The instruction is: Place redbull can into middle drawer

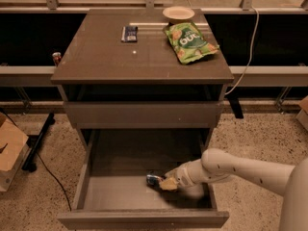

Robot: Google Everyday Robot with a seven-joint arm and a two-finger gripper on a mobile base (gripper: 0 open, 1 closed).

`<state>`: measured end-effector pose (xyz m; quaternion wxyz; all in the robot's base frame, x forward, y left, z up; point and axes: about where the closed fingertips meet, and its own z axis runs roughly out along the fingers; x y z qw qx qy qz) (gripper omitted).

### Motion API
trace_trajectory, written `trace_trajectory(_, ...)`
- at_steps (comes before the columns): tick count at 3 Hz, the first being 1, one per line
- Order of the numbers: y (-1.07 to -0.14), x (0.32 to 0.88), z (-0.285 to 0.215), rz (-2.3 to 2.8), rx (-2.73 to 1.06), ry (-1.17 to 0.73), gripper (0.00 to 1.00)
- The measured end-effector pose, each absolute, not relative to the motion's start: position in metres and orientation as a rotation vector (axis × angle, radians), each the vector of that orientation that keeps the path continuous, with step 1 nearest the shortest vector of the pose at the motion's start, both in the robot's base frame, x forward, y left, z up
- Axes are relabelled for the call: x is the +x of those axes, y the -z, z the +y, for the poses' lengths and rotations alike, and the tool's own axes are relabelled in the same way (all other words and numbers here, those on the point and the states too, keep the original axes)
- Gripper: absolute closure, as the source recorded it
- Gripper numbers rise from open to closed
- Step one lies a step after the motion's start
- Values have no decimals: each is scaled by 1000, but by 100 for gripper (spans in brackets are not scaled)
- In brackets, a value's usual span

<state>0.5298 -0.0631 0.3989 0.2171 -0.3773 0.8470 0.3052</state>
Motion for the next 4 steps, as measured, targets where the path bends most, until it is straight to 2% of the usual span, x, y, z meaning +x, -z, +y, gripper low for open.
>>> trace_trajectory(1, -384, 528, -70, 2370, -1020, -840, 50)
trace_trajectory(3, -383, 527, -67, 2369, -1026, -848, 4)
trace_trajectory(4, -382, 526, -66, 2369, -1027, -849, 0)
